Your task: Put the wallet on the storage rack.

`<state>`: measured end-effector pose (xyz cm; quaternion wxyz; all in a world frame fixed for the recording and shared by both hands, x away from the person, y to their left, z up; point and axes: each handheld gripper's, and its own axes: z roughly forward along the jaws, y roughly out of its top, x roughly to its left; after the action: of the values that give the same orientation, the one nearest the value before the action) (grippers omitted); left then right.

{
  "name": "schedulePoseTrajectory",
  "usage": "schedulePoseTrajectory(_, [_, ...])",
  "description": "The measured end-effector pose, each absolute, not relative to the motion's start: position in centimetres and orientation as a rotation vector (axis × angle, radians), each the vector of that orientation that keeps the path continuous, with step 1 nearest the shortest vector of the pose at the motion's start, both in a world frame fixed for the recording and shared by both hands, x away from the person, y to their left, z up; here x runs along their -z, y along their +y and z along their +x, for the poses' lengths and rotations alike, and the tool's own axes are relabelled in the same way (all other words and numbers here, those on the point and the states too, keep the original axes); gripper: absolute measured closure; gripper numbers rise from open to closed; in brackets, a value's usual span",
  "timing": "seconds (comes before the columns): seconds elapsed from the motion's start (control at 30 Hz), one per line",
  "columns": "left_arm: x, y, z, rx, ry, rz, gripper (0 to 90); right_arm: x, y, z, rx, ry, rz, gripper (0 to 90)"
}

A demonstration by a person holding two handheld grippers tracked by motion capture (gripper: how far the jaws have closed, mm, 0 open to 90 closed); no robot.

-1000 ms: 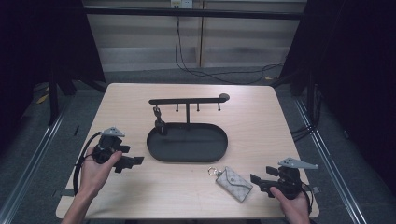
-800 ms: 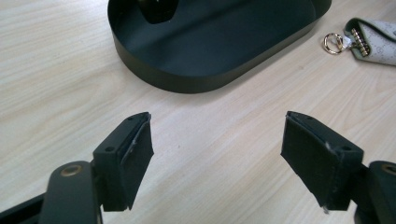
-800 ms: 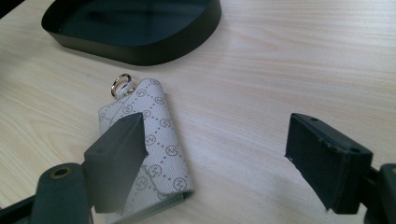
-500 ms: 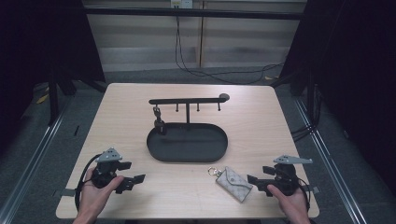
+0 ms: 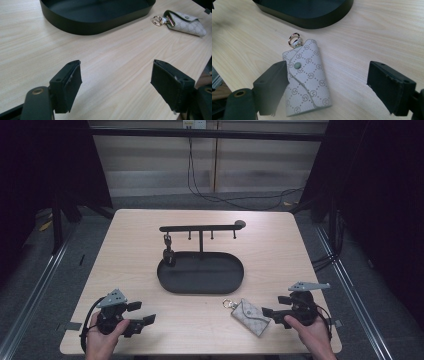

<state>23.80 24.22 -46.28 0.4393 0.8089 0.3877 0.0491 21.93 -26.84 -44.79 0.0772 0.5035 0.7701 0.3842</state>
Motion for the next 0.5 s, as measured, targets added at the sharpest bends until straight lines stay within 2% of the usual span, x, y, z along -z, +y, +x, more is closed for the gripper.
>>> schedulePoseTrajectory(0.5, [46.6, 24.6, 22.9, -0.126, 0.979, 2.006, 23.0, 44.3, -23.3, 23.9, -0.99, 2.536, 1.412, 19.8])
